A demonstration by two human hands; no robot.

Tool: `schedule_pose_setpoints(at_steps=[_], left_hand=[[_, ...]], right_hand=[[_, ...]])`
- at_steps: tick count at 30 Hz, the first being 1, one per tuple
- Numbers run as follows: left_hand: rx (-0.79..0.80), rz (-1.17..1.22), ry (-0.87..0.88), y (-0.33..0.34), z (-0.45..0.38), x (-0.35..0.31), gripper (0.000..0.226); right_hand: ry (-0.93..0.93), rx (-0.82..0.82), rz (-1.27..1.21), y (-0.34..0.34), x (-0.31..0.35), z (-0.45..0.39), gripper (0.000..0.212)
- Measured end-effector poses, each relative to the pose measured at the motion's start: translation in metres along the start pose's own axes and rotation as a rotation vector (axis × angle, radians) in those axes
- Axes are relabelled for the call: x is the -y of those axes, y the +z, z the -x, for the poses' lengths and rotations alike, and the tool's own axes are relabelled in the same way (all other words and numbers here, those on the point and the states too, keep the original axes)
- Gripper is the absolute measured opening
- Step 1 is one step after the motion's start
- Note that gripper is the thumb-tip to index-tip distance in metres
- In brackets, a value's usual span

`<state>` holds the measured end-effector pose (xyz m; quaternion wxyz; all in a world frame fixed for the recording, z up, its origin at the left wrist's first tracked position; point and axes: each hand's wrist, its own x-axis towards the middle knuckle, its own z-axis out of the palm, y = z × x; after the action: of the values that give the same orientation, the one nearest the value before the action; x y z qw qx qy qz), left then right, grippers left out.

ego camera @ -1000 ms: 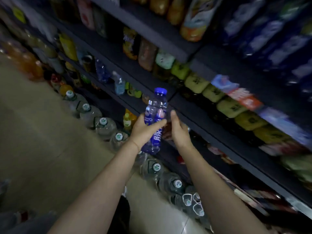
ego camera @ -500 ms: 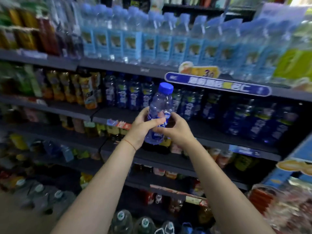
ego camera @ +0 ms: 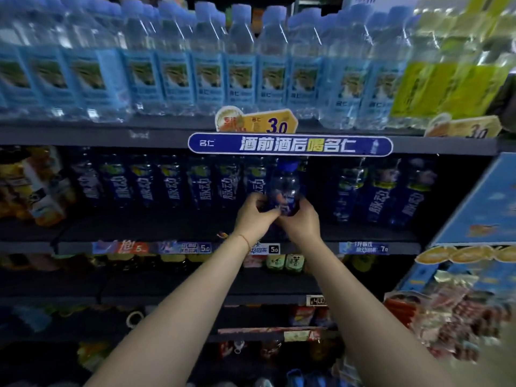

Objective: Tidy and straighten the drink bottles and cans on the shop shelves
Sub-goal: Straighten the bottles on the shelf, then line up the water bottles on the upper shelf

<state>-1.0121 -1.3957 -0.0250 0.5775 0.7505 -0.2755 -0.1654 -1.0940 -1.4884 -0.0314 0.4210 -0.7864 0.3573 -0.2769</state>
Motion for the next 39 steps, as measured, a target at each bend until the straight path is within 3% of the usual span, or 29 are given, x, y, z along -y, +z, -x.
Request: schedule_pose_setpoints(at_steps=[7, 15, 17, 22, 27, 33, 36, 39], left_hand=[[0.179, 0.012, -0.027, 0.003, -0.034, 0.002, 0.054], [0.336, 0.028, -0.073, -0.001, -0.027, 0.001, 0.068], [0.282, 0.005, -0.077, -0.002, -0.018, 0.0, 0.062], [0.076, -0.016, -0.138, -0.027, 0.029, 0.006, 0.021], [-0.026, -0.044, -0.257, -0.084, 0.101, 0.037, 0.021], [0.079, -0.248, -0.45, -0.199, 0.165, 0.081, 0.016], [0.166, -0.303, -0.582, -0.265, 0.195, 0.102, 0.03], [0.144, -0.246, -0.624, -0.334, 0.227, 0.129, 0.037]], right_hand=[[0.041, -0.02, 0.171, 0.019, -0.001, -0.051, 0.059], [0.094, 0.013, 0.201, 0.016, -0.003, -0.053, 0.043], [0.091, 0.032, 0.12, 0.013, 0.0, -0.038, 0.042], [0.023, 0.057, -0.044, 0.015, 0.012, 0.014, 0.03], [-0.06, 0.244, -0.159, 0.053, 0.029, 0.079, 0.019], [-0.071, 0.576, -0.121, 0.131, 0.058, 0.153, 0.021], [-0.13, 0.802, -0.021, 0.179, 0.082, 0.185, 0.023], [-0.14, 0.908, -0.013, 0.236, 0.116, 0.22, 0.023]])
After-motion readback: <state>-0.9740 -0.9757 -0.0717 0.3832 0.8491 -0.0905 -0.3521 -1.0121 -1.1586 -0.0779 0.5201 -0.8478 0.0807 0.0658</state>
